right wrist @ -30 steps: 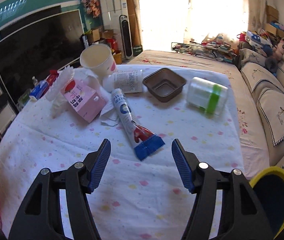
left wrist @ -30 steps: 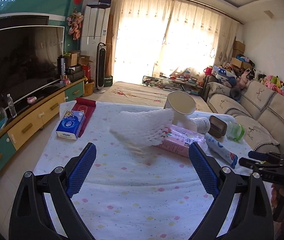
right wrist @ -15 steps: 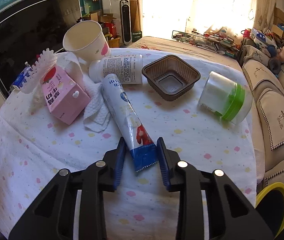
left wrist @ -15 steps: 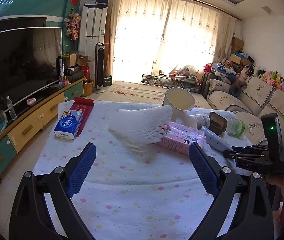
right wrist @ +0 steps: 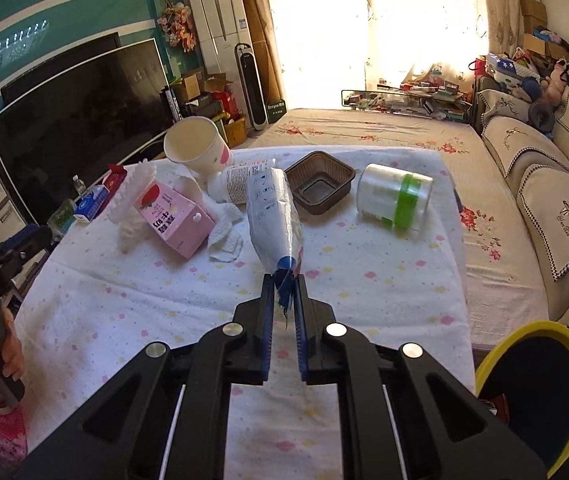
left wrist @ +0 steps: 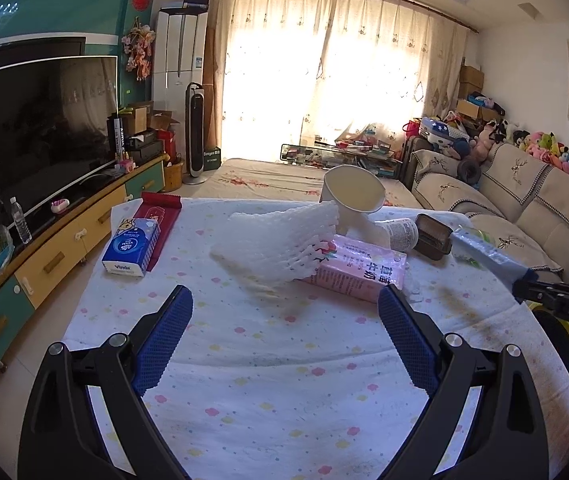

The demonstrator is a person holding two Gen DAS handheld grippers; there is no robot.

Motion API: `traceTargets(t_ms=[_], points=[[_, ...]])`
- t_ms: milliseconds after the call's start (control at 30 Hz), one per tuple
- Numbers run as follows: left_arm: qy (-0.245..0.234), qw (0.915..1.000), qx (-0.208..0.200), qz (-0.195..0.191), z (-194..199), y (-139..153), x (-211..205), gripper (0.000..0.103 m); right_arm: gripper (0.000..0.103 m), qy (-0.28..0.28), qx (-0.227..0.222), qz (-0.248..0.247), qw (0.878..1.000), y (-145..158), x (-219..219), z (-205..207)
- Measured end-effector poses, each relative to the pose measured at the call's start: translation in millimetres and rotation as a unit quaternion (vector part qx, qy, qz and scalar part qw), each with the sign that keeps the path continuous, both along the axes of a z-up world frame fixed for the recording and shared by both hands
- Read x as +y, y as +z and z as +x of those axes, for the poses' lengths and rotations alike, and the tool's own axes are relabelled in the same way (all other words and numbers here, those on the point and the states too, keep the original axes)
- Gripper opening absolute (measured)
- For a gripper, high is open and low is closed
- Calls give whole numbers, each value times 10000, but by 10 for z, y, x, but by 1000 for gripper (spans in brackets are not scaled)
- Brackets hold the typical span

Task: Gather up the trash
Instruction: 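Carry the toothpaste tube over the bin and open the right tool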

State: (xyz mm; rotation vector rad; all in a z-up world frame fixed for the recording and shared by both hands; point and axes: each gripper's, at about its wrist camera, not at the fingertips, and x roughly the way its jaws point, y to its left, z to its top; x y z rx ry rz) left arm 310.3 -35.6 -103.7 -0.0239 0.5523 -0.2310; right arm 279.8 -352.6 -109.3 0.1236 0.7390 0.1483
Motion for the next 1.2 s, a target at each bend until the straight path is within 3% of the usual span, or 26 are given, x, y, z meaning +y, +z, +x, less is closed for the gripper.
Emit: traceTargets(t_ms=[233,433,700,867,900,1033,1200], points=[[-39,10000,-23,43,-20,-4,-36,92,9,-692,-319,61,9971,126,-545,-677],[-60,10000,-9,70,-22,-12,-55,92,9,-1614,-103,-136,9867,-77,-1145,-1119],[-71,9998,37,158,-1,-52,-89,92,10,-2342,292,-117,9717,-478,-1648,-1320],[-77,9998,63,184,-4,-73,-89,92,15,-2629,521,-86,9634,-674,-1788,-1343],[-74,9998,61,184,-5,-73,-89,92,19,-2707,528,-36,9612,-692,-1819,-1365],[-103,9997,70,189,-4,-79,-101,92,23,-2845,322,58,9581,-570,-1815,-1402],[-186,9994,83,263,2,-97,-160,92,28,-2390,-490,222,9695,-90,-1484,-1142]])
